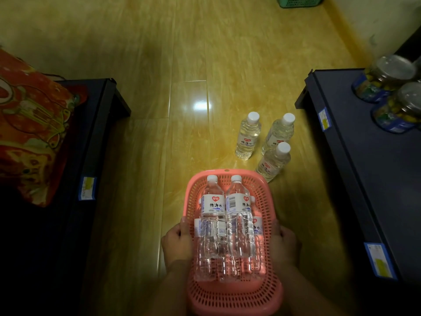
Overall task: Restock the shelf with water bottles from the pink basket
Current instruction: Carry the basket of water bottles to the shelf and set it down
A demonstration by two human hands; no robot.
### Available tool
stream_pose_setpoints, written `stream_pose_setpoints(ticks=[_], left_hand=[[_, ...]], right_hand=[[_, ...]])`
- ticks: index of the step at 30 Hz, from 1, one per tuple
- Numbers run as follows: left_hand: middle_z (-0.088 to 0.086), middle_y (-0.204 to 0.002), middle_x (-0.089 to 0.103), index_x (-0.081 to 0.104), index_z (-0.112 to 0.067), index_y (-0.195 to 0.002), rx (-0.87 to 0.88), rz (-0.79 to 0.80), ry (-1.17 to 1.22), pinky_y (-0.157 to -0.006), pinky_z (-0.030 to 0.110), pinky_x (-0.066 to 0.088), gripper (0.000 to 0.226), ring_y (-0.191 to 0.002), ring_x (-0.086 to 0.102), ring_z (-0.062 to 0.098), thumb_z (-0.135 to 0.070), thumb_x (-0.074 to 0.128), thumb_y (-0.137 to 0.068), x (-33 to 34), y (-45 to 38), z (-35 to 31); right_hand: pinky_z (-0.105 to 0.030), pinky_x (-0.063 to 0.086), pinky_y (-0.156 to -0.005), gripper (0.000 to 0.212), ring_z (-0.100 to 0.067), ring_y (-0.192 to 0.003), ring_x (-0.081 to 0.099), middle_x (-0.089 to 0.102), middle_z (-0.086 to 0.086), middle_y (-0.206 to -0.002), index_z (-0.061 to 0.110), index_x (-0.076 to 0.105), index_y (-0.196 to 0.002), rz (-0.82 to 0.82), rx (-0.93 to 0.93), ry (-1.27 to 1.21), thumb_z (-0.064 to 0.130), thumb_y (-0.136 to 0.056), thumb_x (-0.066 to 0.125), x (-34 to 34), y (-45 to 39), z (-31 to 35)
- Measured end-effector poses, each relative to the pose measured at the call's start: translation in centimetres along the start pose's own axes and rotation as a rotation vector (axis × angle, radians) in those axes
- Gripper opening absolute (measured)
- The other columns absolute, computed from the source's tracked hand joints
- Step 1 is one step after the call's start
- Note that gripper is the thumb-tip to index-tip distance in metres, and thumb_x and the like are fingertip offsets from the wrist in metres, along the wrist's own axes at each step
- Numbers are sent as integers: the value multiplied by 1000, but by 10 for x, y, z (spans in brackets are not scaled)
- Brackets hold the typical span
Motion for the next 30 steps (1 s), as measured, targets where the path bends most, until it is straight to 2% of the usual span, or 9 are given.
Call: stream_pose_setpoints(ticks=[7,10,14,16,21,26,30], left_hand=[[4,-58,63,71,-12,-66,1,2,14,-64,38,56,54,-56,55,20,-41,49,-106,0,2,-1],[6,-60,66,72,-13,-68,-4,3,4,-65,40,58,56,-58,58,22,-46,48,-106,0,1,2],[5,-59,66,71,-14,-66,0,4,17,-65,38,57,55,-59,59,23,-46,49,-106,0,2,0],[2,-56,62,69,-14,-62,11,-4,17,-63,37,55,56,-56,56,21,-43,50,-106,-1,3,-3],[3,-56,64,70,-14,-63,-1,-7,-8,-64,43,58,57,-56,57,20,-46,51,-105,-1,2,1],[6,-64,69,74,-14,-71,14,-13,-30,-70,43,59,53,-62,63,23,-44,49,-106,0,1,-2],[5,-75,71,71,-17,-83,13,31,-177,-72,43,60,48,-73,69,25,-51,45,-105,-1,0,-3]], right_hand=[[-35,50,-55,54,-40,-67,70,69,-16,-68,13,67,-72,4,-23,-24,50,-102,42,-3,2,2],[-36,52,-54,54,-38,-67,71,69,-15,-68,14,67,-73,-4,-20,2,50,-103,41,-3,1,1],[-44,57,-54,54,-37,-63,70,70,-16,-68,14,67,-74,3,-21,13,52,-101,40,0,0,-2],[-41,54,-53,54,-36,-61,69,70,-18,-70,14,67,-74,6,-19,-1,53,-101,41,-1,1,-2],[-33,50,-53,54,-39,-69,71,70,-18,-72,11,68,-75,3,-30,0,49,-103,41,-4,2,2],[-40,55,-55,53,-38,-67,70,69,-16,-69,13,68,-73,2,-28,5,49,-103,42,-3,2,2],[-35,50,-53,54,-39,-66,70,69,-18,-69,12,67,-72,5,-23,-10,47,-103,41,-3,5,5]])
Point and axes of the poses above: each hand's wrist, its own y-axis away from the middle knuckle, its own x-axis out of the palm, z = x × y, the point moved 6 cm from there along -y, towards the middle knuckle
